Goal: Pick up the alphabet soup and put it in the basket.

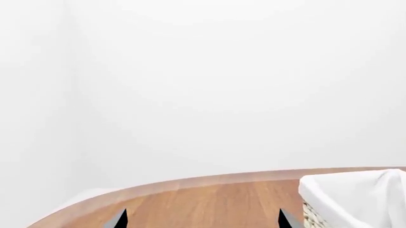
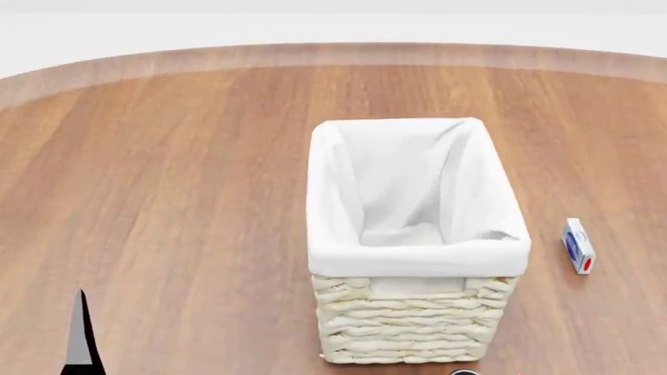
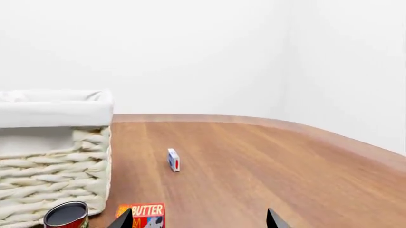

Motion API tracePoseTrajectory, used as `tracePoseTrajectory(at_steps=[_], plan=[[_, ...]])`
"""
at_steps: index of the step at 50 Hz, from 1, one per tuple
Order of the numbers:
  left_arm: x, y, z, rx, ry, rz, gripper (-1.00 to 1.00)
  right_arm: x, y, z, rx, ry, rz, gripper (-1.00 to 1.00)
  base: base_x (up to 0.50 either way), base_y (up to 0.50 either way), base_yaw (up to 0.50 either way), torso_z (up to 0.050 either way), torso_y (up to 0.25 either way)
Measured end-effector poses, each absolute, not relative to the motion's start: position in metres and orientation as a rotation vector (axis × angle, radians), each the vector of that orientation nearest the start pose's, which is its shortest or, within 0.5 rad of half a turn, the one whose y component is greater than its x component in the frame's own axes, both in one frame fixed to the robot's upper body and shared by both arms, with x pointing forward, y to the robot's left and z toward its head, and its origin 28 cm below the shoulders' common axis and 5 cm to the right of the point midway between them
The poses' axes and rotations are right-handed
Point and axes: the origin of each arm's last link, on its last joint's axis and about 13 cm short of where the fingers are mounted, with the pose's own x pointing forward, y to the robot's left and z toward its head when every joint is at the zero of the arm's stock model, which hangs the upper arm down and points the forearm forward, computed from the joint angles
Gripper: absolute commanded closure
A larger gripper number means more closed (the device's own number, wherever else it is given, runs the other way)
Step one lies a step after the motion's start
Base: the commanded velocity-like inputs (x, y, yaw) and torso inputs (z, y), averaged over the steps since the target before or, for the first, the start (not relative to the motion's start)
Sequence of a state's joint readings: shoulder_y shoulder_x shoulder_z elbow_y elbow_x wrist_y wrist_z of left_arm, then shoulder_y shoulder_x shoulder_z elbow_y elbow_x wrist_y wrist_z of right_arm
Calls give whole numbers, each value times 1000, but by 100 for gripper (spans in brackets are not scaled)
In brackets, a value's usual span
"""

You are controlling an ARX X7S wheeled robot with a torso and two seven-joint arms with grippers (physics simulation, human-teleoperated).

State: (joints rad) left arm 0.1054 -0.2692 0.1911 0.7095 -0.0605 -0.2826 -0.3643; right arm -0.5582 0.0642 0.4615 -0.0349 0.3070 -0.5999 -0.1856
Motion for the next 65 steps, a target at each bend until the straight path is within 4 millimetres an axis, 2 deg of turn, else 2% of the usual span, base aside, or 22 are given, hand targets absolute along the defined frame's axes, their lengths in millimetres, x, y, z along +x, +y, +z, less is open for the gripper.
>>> tracePoseTrajectory(at_steps=[21, 41, 54, 65], plan=[[168, 207, 118, 103, -312, 92, -100, 58, -208, -23, -41, -124, -341, -100, 0, 0, 0, 0, 0], [168, 207, 117, 106, -310, 93, -100, 60, -206, -45, -26, -77, -357, -100, 0, 0, 0, 0, 0], [169, 208, 116, 104, -308, 91, -100, 62, -203, -52, -18, -58, -362, -100, 0, 0, 0, 0, 0], [170, 208, 115, 104, -304, 90, -100, 69, -200, -46, -18, -75, -346, -100, 0, 0, 0, 0, 0]])
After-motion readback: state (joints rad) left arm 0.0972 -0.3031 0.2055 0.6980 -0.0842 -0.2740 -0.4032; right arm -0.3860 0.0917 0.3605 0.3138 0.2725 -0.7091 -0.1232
